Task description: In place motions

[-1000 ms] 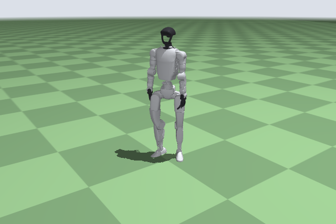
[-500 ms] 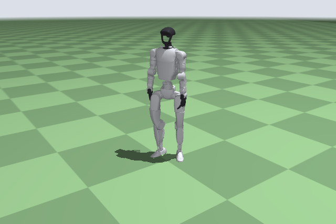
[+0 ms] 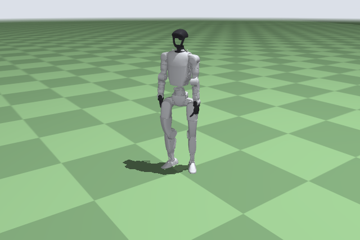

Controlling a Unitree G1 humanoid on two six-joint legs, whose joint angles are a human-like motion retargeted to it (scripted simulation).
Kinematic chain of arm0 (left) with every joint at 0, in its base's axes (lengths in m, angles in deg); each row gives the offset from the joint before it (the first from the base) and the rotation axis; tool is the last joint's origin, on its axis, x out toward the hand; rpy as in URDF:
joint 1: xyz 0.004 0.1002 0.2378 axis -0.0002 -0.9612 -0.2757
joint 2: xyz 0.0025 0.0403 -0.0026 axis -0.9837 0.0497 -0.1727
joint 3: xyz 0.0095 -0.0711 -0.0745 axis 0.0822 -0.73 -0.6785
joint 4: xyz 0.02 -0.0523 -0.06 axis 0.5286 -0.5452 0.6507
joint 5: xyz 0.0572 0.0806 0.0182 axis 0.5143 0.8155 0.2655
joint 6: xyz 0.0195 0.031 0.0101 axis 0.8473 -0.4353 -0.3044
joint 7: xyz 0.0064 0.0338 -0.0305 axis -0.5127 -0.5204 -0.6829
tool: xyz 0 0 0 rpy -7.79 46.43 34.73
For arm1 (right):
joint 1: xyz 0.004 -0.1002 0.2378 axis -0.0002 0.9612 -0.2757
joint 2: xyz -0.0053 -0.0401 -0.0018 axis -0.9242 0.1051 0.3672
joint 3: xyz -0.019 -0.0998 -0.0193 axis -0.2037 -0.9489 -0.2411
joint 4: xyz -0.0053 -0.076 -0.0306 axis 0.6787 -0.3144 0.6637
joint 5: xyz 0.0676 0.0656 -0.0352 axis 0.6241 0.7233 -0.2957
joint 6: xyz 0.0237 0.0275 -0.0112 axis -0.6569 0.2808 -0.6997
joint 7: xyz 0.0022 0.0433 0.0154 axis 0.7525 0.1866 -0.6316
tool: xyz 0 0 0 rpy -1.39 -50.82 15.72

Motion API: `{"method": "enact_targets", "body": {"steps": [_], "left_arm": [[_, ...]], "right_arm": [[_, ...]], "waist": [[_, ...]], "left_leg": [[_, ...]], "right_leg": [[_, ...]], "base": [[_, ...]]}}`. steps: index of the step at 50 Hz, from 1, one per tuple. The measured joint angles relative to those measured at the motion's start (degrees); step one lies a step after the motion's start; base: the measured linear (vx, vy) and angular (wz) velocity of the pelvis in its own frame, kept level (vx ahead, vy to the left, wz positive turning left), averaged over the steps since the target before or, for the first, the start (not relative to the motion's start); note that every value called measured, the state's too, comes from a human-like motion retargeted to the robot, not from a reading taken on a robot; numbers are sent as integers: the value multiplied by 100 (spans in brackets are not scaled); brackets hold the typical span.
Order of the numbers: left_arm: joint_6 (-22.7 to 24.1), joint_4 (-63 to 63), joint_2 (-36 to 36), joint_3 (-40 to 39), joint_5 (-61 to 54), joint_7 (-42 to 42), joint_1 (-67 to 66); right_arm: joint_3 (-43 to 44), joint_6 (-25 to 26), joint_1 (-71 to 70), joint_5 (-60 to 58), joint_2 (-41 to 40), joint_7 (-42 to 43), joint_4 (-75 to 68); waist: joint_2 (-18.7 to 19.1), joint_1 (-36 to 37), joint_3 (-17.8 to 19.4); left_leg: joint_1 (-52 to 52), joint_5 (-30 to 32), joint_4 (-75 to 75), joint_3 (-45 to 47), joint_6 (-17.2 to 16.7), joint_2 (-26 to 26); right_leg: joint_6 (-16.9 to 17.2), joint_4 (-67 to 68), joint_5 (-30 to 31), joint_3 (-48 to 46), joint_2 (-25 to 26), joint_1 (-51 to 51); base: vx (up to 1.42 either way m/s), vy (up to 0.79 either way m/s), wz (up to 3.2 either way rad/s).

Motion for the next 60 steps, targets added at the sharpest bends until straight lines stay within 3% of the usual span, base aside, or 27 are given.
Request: {"method": "enact_targets", "body": {"steps": [6,12,15,20,28,38,45,50,52,53,57,60], "left_arm": [[18,32,0,-35,-32,-7,-39],[36,-172,-49,24,-211,-193,-50],[-103,-414,-123,128,-278,-220,108],[-426,-414,-270,326,-451,66,748],[14,246,-330,61,-1128,60,2278],[391,1218,-377,-102,-1352,-114,3034],[378,1149,-123,-21,-1061,39,2394],[325,779,128,-90,-733,43,1305],[312,535,131,-211,-638,-67,747],[321,402,112,-301,-612,-163,446],[256,-113,-114,-1023,-631,-417,-836],[34,-414,-368,-1453,-774,-300,-1734]], "right_arm": [[-31,-3,-25,-24,2,-7,18],[-97,-96,-55,-83,-18,159,147],[-85,-168,-7,-124,-59,220,334],[263,-470,248,-283,-4,428,400],[976,-150,986,-435,557,262,-164],[1586,306,1504,633,884,485,-479],[1431,311,1156,908,554,652,-479],[931,621,468,1764,177,588,-479],[562,502,5,1788,35,614,-479],[392,380,-261,1632,-36,616,-479],[-333,-111,-1325,575,-374,426,-132],[-667,-369,-1797,384,-544,367,737]], "waist": [[-4,-133,24],[73,-728,5],[60,-274,52],[57,-338,82],[69,-500,-1],[124,-572,71],[217,-495,102],[153,-210,117],[125,-296,180],[186,-941,268],[37,462,181],[70,197,263]], "left_leg": [[47,-16,-29,-104,-3,-30],[99,-86,-46,-441,-85,-17],[84,-31,-53,245,-32,75],[96,-43,-54,334,-48,123],[-148,1,-20,167,-23,154],[-204,-1,15,395,-58,224],[-234,17,10,277,-40,200],[-178,35,-15,138,-24,103],[-125,67,-30,-96,-16,39],[-179,167,-21,-804,19,-60],[56,-8,-87,502,-74,93],[44,33,-71,175,-55,47]], "right_leg": [[0,13,0,-95,-26,8],[67,80,32,-408,-191,-39],[16,135,94,279,-56,-221],[19,158,124,373,-40,-279],[65,125,124,216,-32,-349],[59,116,215,426,-7,-493],[55,101,196,298,-23,-444],[40,104,145,162,-91,-345],[24,44,166,-77,-115,-222],[-15,-156,247,-811,-103,10],[168,234,35,567,-186,-271],[88,110,71,219,-137,-139]], "base": [[0,0,9],[-1,0,45],[-2,-1,-171],[-2,-1,-28],[-3,-3,13],[-8,1,-20],[-1,5,15],[4,6,27],[4,4,183],[4,2,231],[0,1,-199],[-1,0,59]]}}
